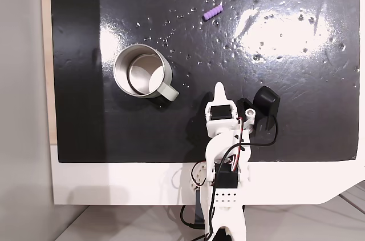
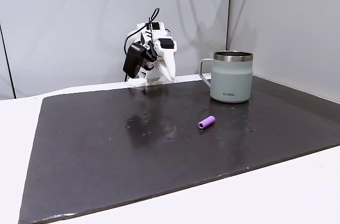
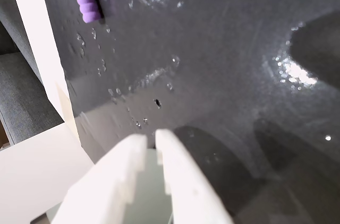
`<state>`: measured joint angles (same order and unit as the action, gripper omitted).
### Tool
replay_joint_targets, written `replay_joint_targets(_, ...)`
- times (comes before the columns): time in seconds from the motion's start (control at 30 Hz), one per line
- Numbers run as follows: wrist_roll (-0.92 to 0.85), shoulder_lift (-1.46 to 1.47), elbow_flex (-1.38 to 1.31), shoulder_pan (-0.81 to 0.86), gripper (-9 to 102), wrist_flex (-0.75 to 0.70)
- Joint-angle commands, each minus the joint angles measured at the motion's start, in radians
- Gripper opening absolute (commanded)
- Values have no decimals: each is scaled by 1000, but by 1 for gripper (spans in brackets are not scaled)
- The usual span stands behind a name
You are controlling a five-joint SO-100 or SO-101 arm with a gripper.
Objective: Grasp a pengrip and put it in the cup.
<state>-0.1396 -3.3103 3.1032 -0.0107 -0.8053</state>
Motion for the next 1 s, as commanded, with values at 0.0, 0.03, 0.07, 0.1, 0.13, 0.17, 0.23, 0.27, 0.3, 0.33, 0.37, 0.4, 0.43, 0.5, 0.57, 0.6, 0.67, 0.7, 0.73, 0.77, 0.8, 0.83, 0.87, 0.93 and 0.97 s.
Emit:
replay_joint_targets(0.0, 92, -8, -5, 25, 0, 29)
replay_joint_targets(0.03, 92, -8, -5, 25, 0, 29)
replay_joint_targets(0.07, 92, -8, -5, 25, 0, 29)
replay_joint_targets(0.1, 92, -8, -5, 25, 0, 29)
replay_joint_targets(0.13, 92, -8, -5, 25, 0, 29)
replay_joint_targets(0.17, 92, -8, -5, 25, 0, 29)
replay_joint_targets(0.23, 92, -8, -5, 25, 0, 29)
replay_joint_targets(0.27, 92, -8, -5, 25, 0, 29)
replay_joint_targets(0.3, 92, -8, -5, 25, 0, 29)
replay_joint_targets(0.33, 91, -8, -5, 25, 0, 29)
replay_joint_targets(0.37, 91, -8, -5, 25, 0, 29)
replay_joint_targets(0.4, 89, -8, -5, 23, 0, 29)
replay_joint_targets(0.43, 87, -8, -5, 23, 0, 29)
replay_joint_targets(0.5, 87, -8, -5, 23, 0, 29)
replay_joint_targets(0.57, 95, -8, -8, 25, 0, 29)
replay_joint_targets(0.6, 95, -8, -17, 32, 0, 25)
replay_joint_targets(0.67, 95, -8, -44, 58, 0, 12)
replay_joint_targets(0.7, 95, -8, -58, 71, 0, 12)
replay_joint_targets(0.73, 95, -8, -74, 81, 0, 12)
replay_joint_targets(0.77, 92, -8, -91, 91, 0, 9)
replay_joint_targets(0.8, 91, 6, -115, 94, 0, 5)
replay_joint_targets(0.83, 89, 44, -147, 91, 0, 3)
replay_joint_targets(0.87, 87, 109, -189, 81, 0, 5)
replay_joint_targets(0.93, 84, 288, -291, 69, 0, 25)
replay_joint_targets(0.97, 87, 379, -345, 67, 0, 40)
